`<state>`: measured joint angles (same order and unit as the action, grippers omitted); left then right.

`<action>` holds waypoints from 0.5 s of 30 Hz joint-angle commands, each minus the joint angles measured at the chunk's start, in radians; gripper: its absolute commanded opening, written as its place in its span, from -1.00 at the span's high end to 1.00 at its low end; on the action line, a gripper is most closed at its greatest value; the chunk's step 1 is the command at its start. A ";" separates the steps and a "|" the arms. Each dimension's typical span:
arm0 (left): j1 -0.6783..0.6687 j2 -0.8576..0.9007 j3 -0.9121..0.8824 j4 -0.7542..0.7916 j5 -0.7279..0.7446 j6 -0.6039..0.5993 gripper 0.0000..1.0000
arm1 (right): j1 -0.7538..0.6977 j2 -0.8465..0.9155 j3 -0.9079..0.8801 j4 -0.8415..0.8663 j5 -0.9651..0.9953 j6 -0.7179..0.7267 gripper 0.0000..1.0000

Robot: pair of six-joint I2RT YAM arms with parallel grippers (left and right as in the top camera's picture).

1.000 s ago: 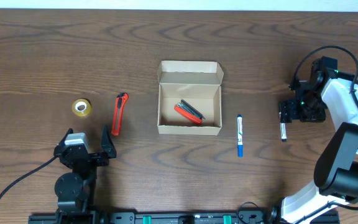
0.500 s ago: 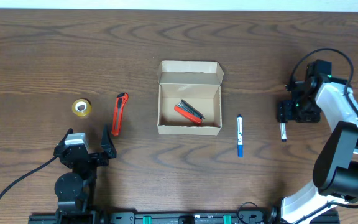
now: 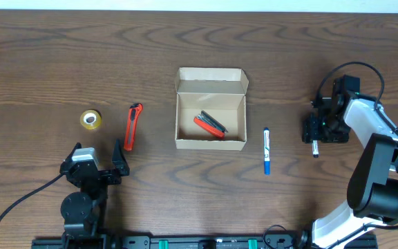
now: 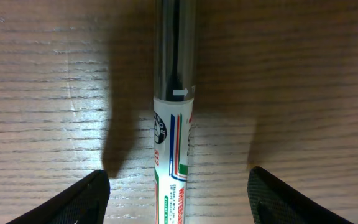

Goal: Pack container
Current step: 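Lower the right gripper and grasp the black-capped marker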

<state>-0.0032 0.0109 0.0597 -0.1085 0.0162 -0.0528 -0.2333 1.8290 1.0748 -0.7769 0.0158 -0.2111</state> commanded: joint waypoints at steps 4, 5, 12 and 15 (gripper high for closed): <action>-0.004 -0.006 -0.028 -0.022 0.003 -0.008 -0.91 | 0.006 0.006 -0.027 0.011 -0.009 0.024 -0.27; -0.004 -0.006 -0.028 -0.022 0.003 -0.008 -0.91 | 0.006 0.006 -0.027 0.011 -0.010 0.024 -0.22; -0.004 -0.006 -0.028 -0.022 0.003 -0.008 -0.90 | 0.007 0.006 -0.027 0.011 -0.032 0.024 0.50; -0.004 -0.006 -0.028 -0.022 0.003 -0.008 -0.91 | 0.006 0.006 -0.027 0.013 -0.035 0.024 0.81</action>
<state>-0.0032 0.0109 0.0597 -0.1085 0.0162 -0.0528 -0.2333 1.8290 1.0561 -0.7666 -0.0078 -0.1860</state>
